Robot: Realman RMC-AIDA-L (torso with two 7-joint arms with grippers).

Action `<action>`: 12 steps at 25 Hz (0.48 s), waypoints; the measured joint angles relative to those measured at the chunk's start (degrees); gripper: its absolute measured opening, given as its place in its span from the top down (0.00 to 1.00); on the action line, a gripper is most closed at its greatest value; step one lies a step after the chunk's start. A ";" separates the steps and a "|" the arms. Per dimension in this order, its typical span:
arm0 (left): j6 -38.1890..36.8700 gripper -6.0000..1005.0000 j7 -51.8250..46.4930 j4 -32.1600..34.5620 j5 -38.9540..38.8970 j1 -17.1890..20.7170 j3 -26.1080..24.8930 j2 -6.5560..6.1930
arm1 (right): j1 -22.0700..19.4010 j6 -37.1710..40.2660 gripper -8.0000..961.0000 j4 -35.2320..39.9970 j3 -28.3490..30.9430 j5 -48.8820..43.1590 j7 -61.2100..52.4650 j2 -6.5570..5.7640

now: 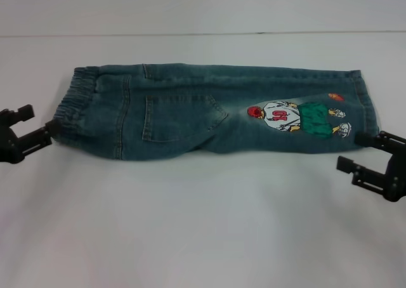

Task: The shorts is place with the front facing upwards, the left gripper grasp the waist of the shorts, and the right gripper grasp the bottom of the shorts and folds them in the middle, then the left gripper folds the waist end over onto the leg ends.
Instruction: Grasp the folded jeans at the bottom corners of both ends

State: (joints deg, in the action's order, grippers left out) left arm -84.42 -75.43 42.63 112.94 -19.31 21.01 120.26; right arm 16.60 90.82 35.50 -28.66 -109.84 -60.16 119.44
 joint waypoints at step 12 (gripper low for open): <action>22.24 0.26 -0.13 -3.98 4.45 -4.75 10.79 -0.13 | 1.65 0.29 0.24 -2.63 -4.03 -0.20 0.92 0.06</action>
State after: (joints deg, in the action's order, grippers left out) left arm -62.18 -75.56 38.65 117.39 -24.06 31.81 120.13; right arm 18.26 91.11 32.87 -32.69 -110.04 -59.24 119.50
